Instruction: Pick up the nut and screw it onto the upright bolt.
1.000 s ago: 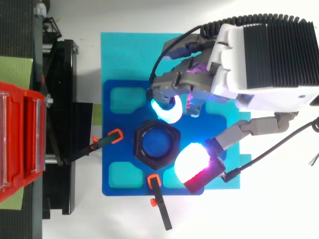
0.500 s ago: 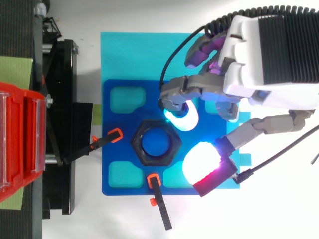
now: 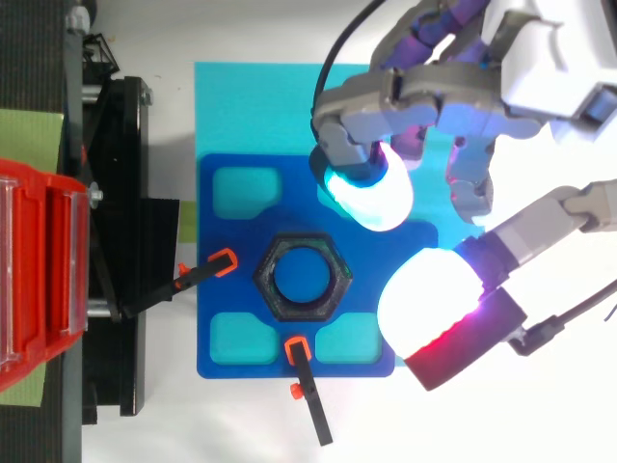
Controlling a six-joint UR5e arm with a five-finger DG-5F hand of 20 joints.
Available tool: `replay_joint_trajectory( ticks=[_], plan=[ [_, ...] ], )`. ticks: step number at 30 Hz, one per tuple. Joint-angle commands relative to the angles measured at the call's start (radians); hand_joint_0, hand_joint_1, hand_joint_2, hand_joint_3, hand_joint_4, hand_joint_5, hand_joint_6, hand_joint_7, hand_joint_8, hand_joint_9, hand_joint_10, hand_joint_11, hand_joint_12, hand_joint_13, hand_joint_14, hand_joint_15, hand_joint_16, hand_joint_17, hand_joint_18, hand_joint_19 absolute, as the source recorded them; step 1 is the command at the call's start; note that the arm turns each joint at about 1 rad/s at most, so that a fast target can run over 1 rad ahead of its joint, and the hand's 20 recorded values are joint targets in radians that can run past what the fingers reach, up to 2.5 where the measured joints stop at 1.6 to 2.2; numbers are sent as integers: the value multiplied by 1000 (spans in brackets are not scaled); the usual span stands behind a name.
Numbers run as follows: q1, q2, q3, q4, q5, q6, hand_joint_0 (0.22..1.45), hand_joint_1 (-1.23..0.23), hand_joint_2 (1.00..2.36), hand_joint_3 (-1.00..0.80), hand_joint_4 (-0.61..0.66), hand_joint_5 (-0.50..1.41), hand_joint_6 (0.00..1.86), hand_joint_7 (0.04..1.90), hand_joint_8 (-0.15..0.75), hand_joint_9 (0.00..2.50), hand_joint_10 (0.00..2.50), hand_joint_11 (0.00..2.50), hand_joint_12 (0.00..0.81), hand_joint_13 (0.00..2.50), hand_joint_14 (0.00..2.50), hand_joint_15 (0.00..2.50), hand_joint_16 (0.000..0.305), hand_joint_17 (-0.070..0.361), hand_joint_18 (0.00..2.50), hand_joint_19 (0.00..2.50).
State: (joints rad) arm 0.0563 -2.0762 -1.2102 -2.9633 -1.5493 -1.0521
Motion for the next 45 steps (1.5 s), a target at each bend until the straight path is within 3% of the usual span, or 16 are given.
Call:
replay_joint_trajectory(
  ticks=[1,4,8,11,16,21,29,39,45],
  plan=[
    [-3,-1,5,1,-2,37,488,-354,1000,-500,117,28,503,1420,226,1688,19,511,291,1154,20,507,33,75,796,336],
    [0,-2,5,23,5,4,489,-356,1000,-500,110,24,504,1397,226,1689,18,519,294,1155,18,504,34,76,795,347],
    [5,-24,5,67,14,6,488,-357,1000,-500,115,17,504,1371,226,1676,18,517,295,1152,20,508,34,76,795,346],
    [8,-41,5,102,18,12,488,-359,1000,-500,137,-16,505,1222,233,1603,19,498,300,1109,20,501,36,80,783,362],
    [14,-73,5,125,18,-6,466,-366,1000,-500,195,-90,504,939,241,1317,13,390,338,964,17,459,43,97,685,389],
    [19,-93,5,162,18,-25,443,-401,1000,-500,144,-154,502,716,242,945,3,84,351,633,6,167,48,109,398,259],
    [22,-125,3,176,14,-23,436,-401,1000,-500,142,-162,501,671,238,812,0,0,354,477,2,38,49,110,217,142],
    [33,-124,-51,191,15,-23,435,-382,1000,-500,158,-151,502,682,243,751,0,0,360,442,0,29,50,112,180,128],
    [33,-124,-49,193,14,-23,436,-378,1000,-500,177,-135,502,751,253,752,0,0,363,442,0,34,50,112,174,126]
  ],
)
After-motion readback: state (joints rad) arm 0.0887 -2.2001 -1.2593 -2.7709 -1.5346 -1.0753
